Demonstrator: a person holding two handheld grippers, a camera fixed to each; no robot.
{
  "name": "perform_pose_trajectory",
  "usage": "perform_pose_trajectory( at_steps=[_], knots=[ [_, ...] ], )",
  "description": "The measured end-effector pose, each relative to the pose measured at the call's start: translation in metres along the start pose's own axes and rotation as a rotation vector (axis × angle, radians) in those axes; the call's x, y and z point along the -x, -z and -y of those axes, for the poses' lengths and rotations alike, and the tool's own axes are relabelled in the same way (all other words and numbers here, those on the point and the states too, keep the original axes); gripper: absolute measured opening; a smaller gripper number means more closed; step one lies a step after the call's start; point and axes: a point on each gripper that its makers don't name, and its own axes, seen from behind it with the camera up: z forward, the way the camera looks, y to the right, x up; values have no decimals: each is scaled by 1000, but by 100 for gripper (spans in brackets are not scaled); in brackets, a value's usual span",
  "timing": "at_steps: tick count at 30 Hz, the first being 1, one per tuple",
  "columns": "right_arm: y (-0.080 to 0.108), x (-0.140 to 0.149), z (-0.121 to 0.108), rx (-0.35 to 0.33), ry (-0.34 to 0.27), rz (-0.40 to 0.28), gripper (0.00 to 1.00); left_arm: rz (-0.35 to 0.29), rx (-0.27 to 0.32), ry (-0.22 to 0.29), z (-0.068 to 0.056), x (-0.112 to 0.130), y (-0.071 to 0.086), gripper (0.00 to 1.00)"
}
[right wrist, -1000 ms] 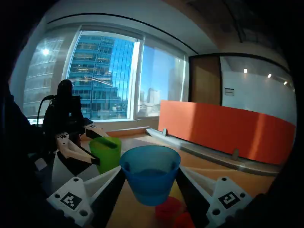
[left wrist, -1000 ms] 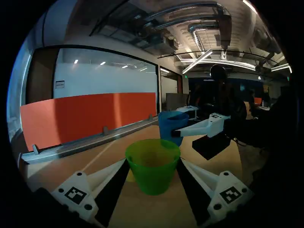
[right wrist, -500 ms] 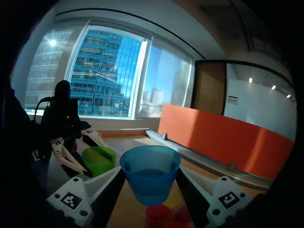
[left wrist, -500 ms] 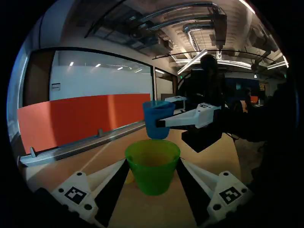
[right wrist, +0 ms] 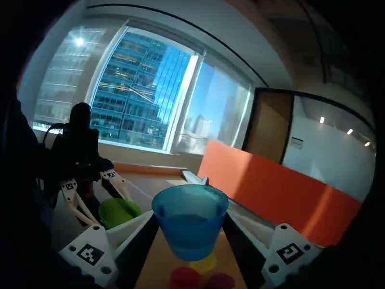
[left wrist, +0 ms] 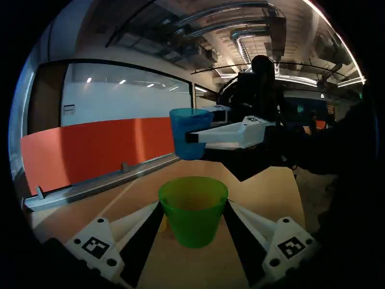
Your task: Pour water
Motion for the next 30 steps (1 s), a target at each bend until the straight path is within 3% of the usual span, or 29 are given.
perform_pose_trajectory(
  at_steps=[30],
  knots=[
    [-11, -39, -19, 49, 408, -7, 87, 0, 21, -11, -7, -4, -8, 84]
  ],
)
